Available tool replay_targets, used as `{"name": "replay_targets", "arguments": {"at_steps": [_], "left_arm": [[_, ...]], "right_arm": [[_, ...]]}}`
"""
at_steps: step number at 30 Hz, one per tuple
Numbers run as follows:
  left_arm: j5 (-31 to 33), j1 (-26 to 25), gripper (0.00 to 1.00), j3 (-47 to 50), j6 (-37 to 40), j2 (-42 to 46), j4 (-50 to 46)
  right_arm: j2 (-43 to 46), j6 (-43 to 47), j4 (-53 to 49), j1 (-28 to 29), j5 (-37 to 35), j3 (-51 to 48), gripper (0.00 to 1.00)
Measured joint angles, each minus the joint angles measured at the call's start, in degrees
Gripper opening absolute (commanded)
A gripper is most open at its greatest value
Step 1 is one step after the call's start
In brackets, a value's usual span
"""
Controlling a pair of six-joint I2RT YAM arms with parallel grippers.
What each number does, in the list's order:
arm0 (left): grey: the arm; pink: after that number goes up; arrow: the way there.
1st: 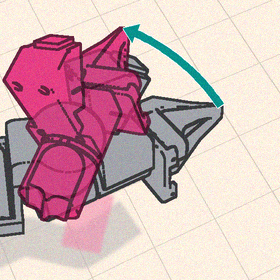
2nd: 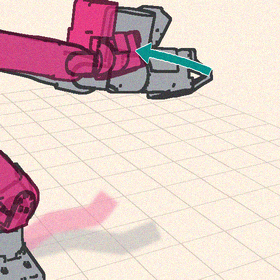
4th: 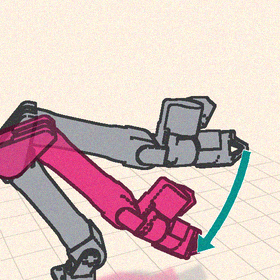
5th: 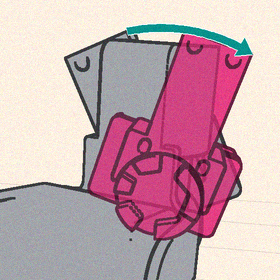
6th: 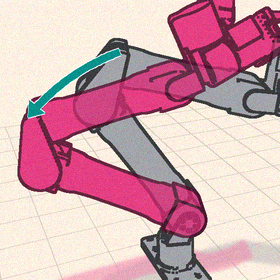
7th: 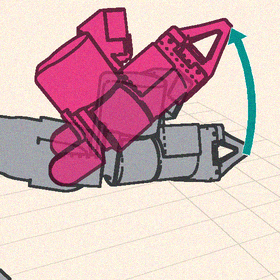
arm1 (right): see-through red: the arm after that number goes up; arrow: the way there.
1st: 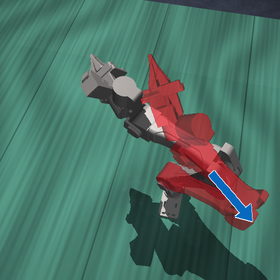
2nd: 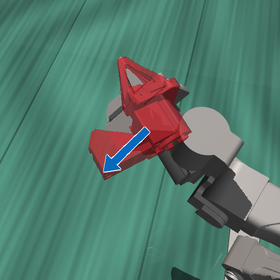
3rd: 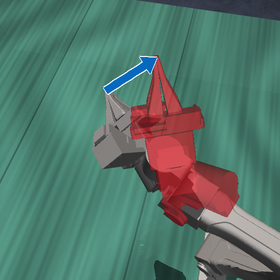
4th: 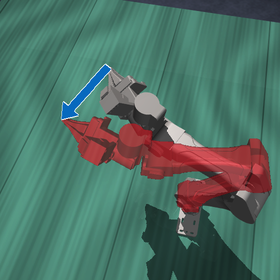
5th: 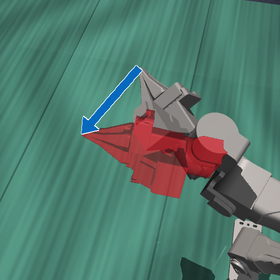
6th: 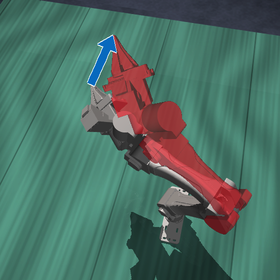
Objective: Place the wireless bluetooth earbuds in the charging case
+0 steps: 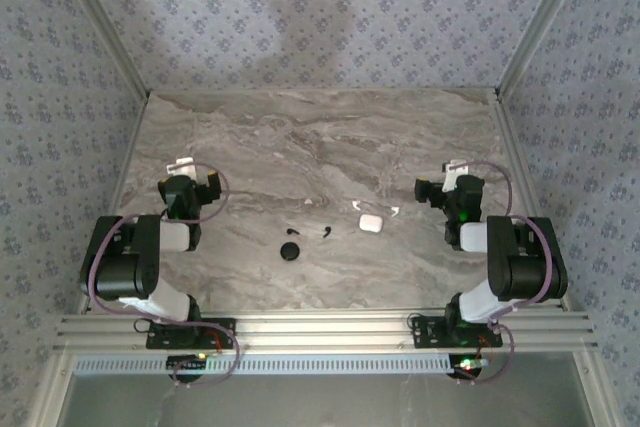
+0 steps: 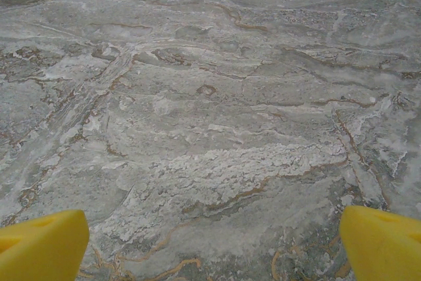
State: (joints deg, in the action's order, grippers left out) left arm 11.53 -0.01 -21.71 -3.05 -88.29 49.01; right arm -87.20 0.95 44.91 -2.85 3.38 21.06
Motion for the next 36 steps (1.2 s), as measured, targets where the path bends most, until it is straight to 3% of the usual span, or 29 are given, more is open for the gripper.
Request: {"name": "replay_targets", "arguments": {"at_steps": [25,29,36], "left_arm": [[0.0,0.0,1.0,0.0,0.0,0.0,-0.1],[-0.4,-0.1,1.0,-1.8,0.0,0.6,-5.1],[-0.5,-1.7,1.0,-15.3,-1.4,7.2,-26.8]], "right_arm": [[0.1,0.0,-0.2,0.0,0.0,0.1,1.0],[2.0,0.0,-8.9,0.2,-0.4,5.0,1.0],[9.1,-3.6,-35.3,2.6,-3.9,23.1,1.0]]}}
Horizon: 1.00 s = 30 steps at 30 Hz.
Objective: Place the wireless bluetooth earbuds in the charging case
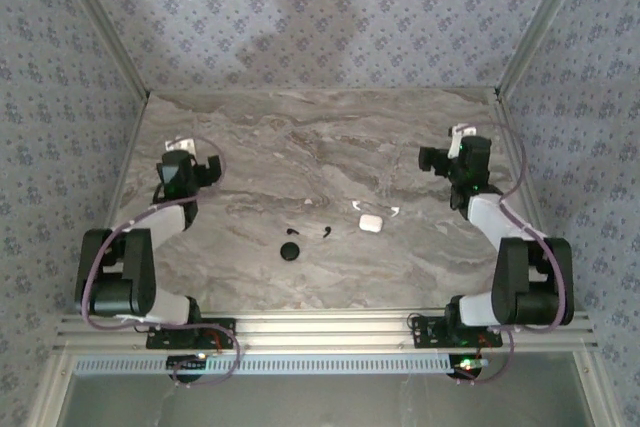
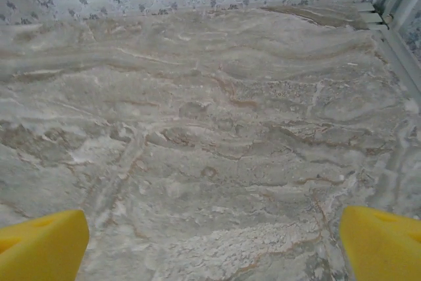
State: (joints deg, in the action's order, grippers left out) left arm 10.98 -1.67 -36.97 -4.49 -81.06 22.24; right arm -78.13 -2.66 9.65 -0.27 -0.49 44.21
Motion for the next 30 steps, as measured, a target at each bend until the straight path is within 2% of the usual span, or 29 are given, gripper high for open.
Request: {"name": "replay_targets", "arguments": {"at_steps": [4,8,14,17,22,30], "left_arm": [[-0.3,-3.0,0.96,-8.4,-3.0,3.1,-12.6],[-0.8,-10.2,0.95,-14.2,-5.3,4.1,-24.3],[-2.9,-21.7,0.95,-16.2,-11.2,4.1,-38.2],[-4.0,-24.3,0.95,-16.1,-14.8,4.1,-42.5],[-4.4,-24.8,0.95,-14.6,-19.1,4.1,-45.7],[-5.3,-24.8,0.95,-14.6,-20.1,2.5,-47.9]], "right_arm": [[0.9,-4.3,-17.6,3.9,-1.9,10.9,1.0],[0.7,-9.3,-35.3,8.7,-0.8,19.1,1.0],[0.1,-19.8,-53.5,16.3,1.5,21.8,1.0],[-0.7,-25.5,-58.8,19.1,3.2,21.8,1.0],[-5.0,-32.0,-62.7,23.3,5.1,21.8,1.0],[-17.0,-34.6,-66.0,28.2,5.2,26.1,0.95]]}}
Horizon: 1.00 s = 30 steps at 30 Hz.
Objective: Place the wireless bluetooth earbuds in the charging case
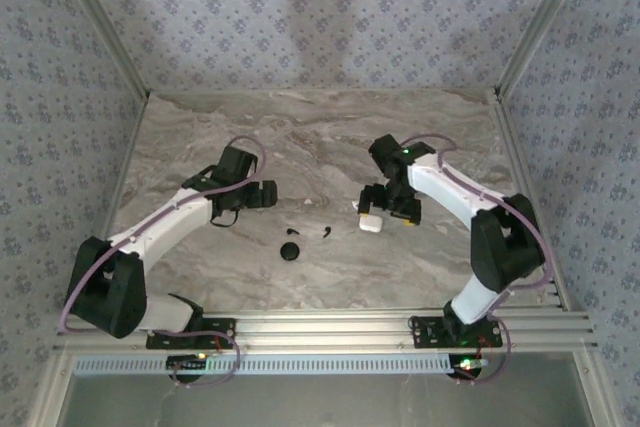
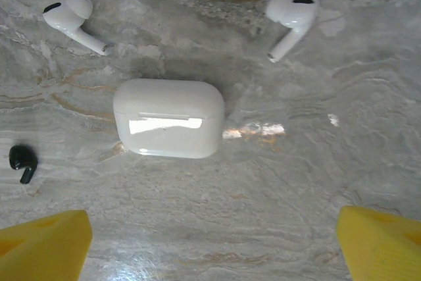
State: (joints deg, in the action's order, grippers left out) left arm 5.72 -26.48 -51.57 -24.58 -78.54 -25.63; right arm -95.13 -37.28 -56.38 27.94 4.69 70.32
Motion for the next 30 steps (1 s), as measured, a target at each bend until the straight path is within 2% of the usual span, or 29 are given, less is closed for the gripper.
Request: {"name": "replay_targets", "arguments": {"at_steps": [9,18,30], "left_arm": [[-1.7,0.0,0.96,-0.5,-0.2,-3.3,-0.8],[-1.9,0.0,0.96,-0.8,-0.9,-3.8,-0.8],[-1.9,0.0,0.93,-0.8,-3.8,-5.2,-0.8]], "right_arm": [[-8.8,0.2,0.0,2.6,0.3,3.7,0.93],[-13.4,0.3,0.7,3.2,0.5,4.9,0.92],[-16.1,0.8,3.0,2.2,0.9,5.0,0.8]]}}
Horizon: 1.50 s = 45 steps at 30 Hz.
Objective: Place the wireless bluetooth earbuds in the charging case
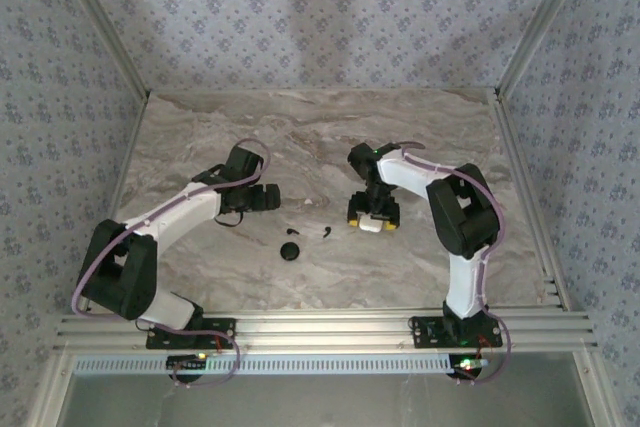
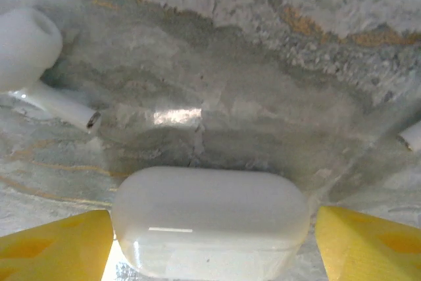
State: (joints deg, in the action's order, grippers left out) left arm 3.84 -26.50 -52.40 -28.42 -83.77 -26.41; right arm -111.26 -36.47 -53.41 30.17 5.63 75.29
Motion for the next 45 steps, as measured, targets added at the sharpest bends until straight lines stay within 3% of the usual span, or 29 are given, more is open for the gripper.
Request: {"name": "replay_targets", "arguments": {"at_steps": [10,13,24,32,45], "left_arm": [[0.0,0.0,0.89,-0.1,-0.2,0.0,-0.5],[-0.2,0.0,0.84,-0.2,-0.2,0.0,-0.6],[-1.6,-3.3,0.77,2.3,1.6,4.8,3.5],[-2.3,-8.9,0.73,12.6,5.5,17.2,18.3],[-6.2,-13.7,0.71,22.6,11.6,23.0,42.0]], "right_arm": [[-0.3,0.3,1.4,-0.5,0.2,0.2,0.64],[-0.3,0.9,1.4,-0.5,0.2,0.2,0.6],[7.4,1.8,6.9,-0.5,-0.9,-5.1,0.57],[24.2,1.5,18.1,-0.1,1.7,-12.6,0.55],[39.5,-3.0,31.9,0.1,6.9,-19.5,0.54]]}}
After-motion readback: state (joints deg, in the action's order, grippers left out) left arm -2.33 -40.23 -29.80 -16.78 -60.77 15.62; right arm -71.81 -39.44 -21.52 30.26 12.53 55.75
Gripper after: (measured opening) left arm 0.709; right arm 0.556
